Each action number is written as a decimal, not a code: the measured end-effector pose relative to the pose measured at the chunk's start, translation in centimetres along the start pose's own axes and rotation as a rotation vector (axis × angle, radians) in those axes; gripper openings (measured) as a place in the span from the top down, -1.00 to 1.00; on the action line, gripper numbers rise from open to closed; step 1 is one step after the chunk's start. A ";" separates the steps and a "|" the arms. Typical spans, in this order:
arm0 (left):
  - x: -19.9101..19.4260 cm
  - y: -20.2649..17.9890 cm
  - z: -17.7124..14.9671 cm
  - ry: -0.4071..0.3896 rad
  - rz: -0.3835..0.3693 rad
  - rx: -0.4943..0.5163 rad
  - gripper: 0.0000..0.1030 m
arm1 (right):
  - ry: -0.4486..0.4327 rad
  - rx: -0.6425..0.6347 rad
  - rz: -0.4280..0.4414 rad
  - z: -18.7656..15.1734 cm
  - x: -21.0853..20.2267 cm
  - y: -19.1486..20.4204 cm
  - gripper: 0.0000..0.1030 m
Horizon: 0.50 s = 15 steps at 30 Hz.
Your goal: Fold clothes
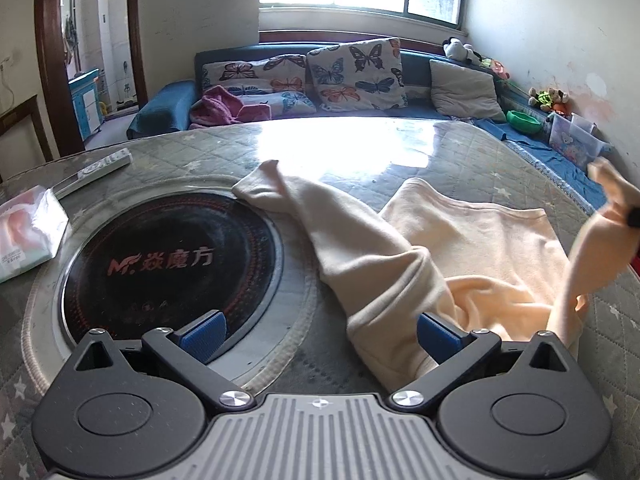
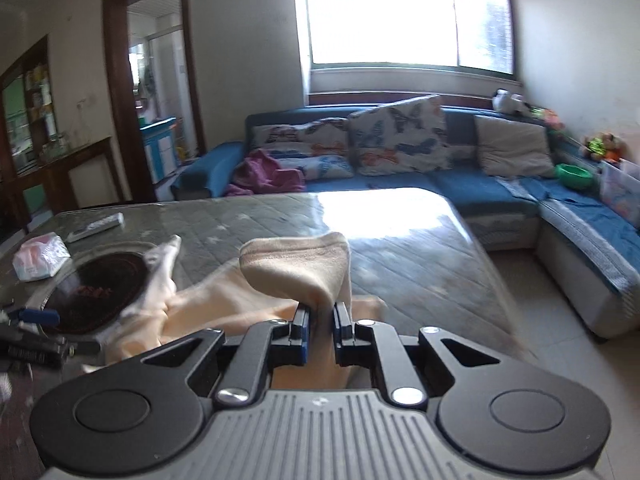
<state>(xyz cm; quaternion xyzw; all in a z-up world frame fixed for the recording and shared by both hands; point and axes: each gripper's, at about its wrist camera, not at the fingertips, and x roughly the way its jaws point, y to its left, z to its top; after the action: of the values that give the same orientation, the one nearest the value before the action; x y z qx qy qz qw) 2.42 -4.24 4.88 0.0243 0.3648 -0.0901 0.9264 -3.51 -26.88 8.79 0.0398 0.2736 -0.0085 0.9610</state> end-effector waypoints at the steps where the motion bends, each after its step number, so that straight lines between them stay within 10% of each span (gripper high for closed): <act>1: 0.1 -0.1 0.1 -0.001 0.002 0.001 -1.00 | 0.004 0.008 -0.018 -0.6 -0.7 -0.4 0.80; 15: 1.8 -3.4 1.0 -0.023 0.003 0.113 -1.00 | 0.082 0.178 -0.239 -8.6 -7.8 -6.7 0.86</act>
<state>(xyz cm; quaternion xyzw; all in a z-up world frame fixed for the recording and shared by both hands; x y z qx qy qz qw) 3.75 -7.93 4.42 0.0759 0.3485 -0.1096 0.9278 -14.92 -32.92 5.09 0.0921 0.3134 -0.1455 0.9339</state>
